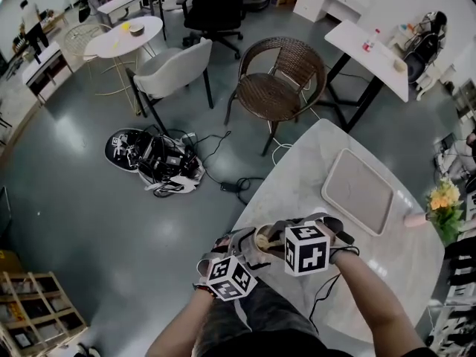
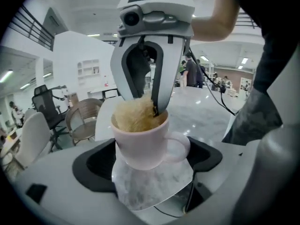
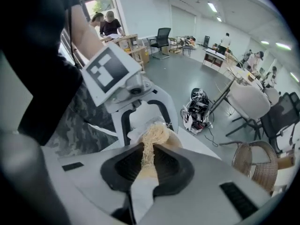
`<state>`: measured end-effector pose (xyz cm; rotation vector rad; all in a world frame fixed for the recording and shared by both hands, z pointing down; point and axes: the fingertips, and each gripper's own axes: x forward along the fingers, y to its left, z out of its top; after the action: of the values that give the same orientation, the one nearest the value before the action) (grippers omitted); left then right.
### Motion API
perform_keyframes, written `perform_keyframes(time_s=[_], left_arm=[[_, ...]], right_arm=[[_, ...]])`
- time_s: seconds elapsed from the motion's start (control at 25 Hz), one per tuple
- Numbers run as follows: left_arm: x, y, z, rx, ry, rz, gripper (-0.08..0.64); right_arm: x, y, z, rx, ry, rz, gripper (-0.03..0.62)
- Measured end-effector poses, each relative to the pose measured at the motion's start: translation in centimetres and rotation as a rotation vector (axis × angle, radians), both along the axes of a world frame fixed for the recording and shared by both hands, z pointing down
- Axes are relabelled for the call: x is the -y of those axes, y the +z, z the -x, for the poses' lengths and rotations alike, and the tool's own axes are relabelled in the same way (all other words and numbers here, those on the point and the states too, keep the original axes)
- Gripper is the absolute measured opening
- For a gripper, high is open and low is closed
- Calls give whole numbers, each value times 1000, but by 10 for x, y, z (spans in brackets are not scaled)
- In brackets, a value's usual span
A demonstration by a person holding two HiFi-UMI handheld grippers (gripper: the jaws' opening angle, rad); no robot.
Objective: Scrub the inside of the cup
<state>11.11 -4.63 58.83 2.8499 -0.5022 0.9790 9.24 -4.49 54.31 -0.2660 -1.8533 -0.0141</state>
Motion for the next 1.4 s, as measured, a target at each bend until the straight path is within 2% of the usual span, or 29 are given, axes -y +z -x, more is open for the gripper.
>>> perform_keyframes(time_s=[0.16, 0.28, 0.36, 0.44, 0.56, 0.64, 0.76, 0.88, 1.0, 1.08, 1.16, 1.4], left_arm=[[-5, -2, 1, 11, 163, 26, 466], [-7, -1, 2, 30, 236, 35, 463], [-7, 0, 4, 42, 265, 39, 463], [-7, 2, 4, 52, 280, 44, 463], [-8, 2, 5, 61, 286, 53, 463], [-7, 1, 5, 62, 285, 58, 463], [-7, -1, 5, 69, 282, 59, 462], [-8, 0, 5, 78, 266, 54, 460], [-8, 1, 6, 80, 238, 51, 459], [-7, 2, 6, 79, 219, 48, 454], [-6, 2, 8, 83, 204, 38, 451], [-5, 9, 8, 128, 156, 13, 443]], right_arm=[[1, -14, -7, 19, -64, -27, 60], [8, -4, -7, -28, -179, -160, 60], [8, 9, -6, -57, -285, -241, 60], [4, 18, -6, -59, -365, -276, 60], [-3, 13, -11, -32, -444, -269, 60], [-5, 4, -14, -19, -455, -229, 60], [-2, -2, -11, -36, -419, -211, 60], [8, 9, -5, -111, -387, -292, 60], [13, 24, -4, -178, -303, -335, 60], [14, 34, -4, -201, -229, -325, 60], [11, 38, -2, -201, -146, -263, 60], [2, 28, 3, -166, 123, 54, 60]])
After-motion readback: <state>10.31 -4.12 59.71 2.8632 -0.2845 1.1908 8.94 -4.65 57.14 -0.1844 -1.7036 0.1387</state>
